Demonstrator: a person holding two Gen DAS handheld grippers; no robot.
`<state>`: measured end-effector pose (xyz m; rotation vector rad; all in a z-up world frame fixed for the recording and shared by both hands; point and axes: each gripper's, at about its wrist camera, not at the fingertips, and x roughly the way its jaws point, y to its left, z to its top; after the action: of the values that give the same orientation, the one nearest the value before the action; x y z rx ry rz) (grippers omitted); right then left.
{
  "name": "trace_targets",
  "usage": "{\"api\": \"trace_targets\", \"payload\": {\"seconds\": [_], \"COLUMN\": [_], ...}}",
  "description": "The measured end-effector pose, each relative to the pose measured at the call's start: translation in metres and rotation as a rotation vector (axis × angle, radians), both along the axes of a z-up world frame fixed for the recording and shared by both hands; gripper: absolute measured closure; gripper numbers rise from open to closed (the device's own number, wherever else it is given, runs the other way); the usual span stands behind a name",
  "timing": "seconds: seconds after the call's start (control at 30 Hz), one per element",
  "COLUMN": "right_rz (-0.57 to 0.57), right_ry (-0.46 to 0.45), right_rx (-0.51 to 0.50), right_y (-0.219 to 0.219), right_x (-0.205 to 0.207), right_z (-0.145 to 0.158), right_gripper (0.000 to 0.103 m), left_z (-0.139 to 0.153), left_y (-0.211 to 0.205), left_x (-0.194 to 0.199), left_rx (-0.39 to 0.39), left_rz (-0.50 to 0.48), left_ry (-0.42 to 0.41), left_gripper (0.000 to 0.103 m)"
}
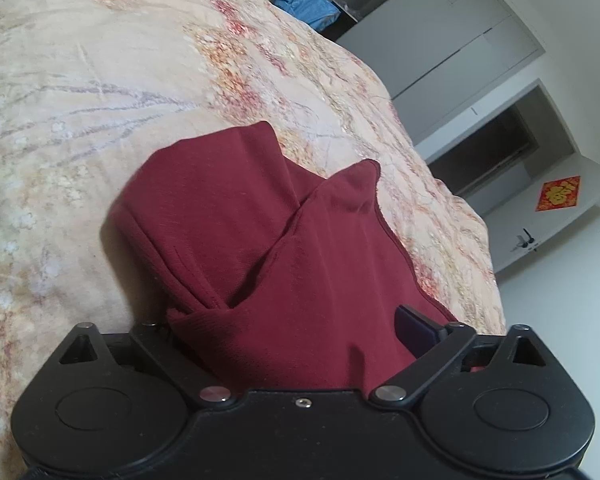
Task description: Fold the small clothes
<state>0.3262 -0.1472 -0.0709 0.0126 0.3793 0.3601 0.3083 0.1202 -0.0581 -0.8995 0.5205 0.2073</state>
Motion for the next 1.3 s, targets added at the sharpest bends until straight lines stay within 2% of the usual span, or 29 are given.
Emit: {"api": "trace_targets", "payload": {"seconds": [0.2, 0.27, 0.33, 0.47, 0.77, 1.0, 1.3], "right_rz": [0.000, 0.000, 0.000, 0.001, 0.002, 0.001, 0.001], "right_ry": [-0.001, 0.000, -0.001, 0.000, 0.000, -0.001, -0.002], "right_rx": [-0.001, 0.000, 0.000, 0.002, 0.010, 0.007, 0.007], "right_y": [0.000, 0.000, 0.000, 0.000, -0.002, -0.001, -0.001], "right_x": [0.000, 0.000, 0.000, 0.000, -0.002, -0.002, -0.002], "right_z": [0.000, 0.000, 0.000, 0.000, 0.002, 0.002, 0.002], "right_gripper": [0.000, 0.000, 0.000, 0.000, 0.000, 0.000, 0.000], "left_z": [0.003, 0.004, 0.005, 0.007, 0.022, 0.024, 0.025], "left_y": [0.004, 0.004, 0.004, 0.002, -0.006, -0.010, -0.010], "left_x": [-0.003, -0.003, -0.003, -0.005, -0.003, -0.001, 0.002], "left_rx": [-0.010, 0.004, 0.032, 0.050, 0.153, 0.222, 0.247], "left_rz": [0.074, 0.085, 0.084, 0.086, 0.046, 0.023, 0.002], "left_ry": [0.023, 0.028, 0.036, 0.027, 0.005, 0.017, 0.021], "left_gripper": [0.032, 0.046, 0.056, 0.066, 0.078, 0.079, 0.080]}}
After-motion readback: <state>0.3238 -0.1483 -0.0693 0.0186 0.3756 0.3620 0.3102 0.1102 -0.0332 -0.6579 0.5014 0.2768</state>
